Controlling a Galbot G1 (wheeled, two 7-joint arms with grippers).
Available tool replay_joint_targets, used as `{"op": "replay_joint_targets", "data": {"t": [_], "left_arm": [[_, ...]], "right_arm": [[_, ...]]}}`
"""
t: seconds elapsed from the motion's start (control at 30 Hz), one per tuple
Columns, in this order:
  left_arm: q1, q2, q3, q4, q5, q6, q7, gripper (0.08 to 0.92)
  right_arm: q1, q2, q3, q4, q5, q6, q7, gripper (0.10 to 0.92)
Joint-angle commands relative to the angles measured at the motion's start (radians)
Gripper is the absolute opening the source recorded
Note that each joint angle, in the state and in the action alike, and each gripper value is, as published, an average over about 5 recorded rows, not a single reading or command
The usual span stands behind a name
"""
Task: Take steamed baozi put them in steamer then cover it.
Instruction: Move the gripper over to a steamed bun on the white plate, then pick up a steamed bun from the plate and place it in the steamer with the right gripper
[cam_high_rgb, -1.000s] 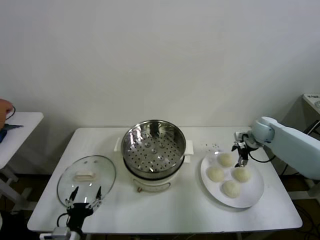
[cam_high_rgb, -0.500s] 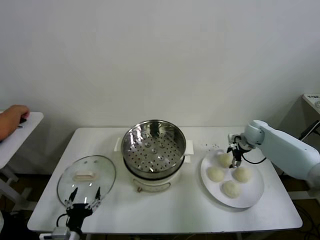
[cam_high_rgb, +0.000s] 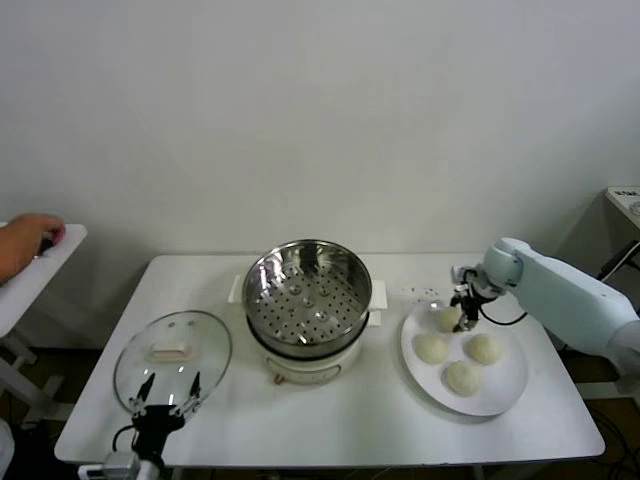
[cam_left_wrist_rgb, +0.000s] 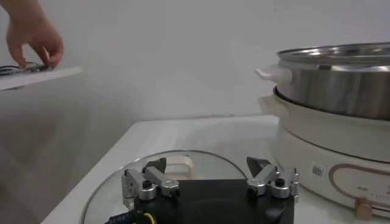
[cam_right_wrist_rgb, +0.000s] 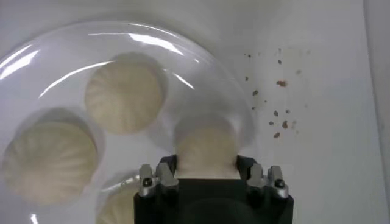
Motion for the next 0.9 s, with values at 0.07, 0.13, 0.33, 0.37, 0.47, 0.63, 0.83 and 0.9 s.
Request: {"op": "replay_joint_targets", "data": {"t": [0.07, 0.13, 0.33, 0.37, 0.47, 0.63, 0.83, 0.9], "left_arm": [[0.001, 0.002, 0.000, 0.000, -0.001, -0.001, 0.000, 0.823], [0.001, 0.003, 0.000, -0.002, -0.001, 0.001, 0.000, 0.823], [0.004, 0.008, 0.001, -0.012, 0.003, 0.004, 0.000, 0.823], [0.005, 0.010, 0.001, -0.014, 0.004, 0.004, 0.000, 0.823], [0.009, 0.012, 0.001, -0.019, 0.007, 0.004, -0.001, 0.823], [0.018, 0.013, 0.001, -0.023, 0.009, 0.002, -0.003, 0.823], [0.024, 0.013, -0.005, -0.029, 0.008, -0.001, -0.006, 0.823], [0.026, 0.012, -0.007, -0.031, 0.007, -0.002, -0.007, 0.823]], "right_arm": [[0.056, -0.003, -0.040, 0.025, 0.011, 0.007, -0.009, 0.635], [0.133, -0.015, -0.091, 0.057, 0.031, 0.024, -0.017, 0.636], [0.474, 0.002, -0.326, 0.155, 0.148, 0.189, -0.053, 0.642], [0.533, 0.015, -0.362, 0.170, 0.178, 0.226, -0.057, 0.642], [0.686, 0.067, -0.436, 0.236, 0.255, 0.338, -0.072, 0.628], [0.811, 0.172, -0.499, 0.408, 0.268, 0.462, -0.067, 0.589], [0.768, 0.355, -0.520, 0.449, 0.119, 0.569, -0.028, 0.585], [0.720, 0.415, -0.514, 0.390, 0.038, 0.619, -0.016, 0.585]]}}
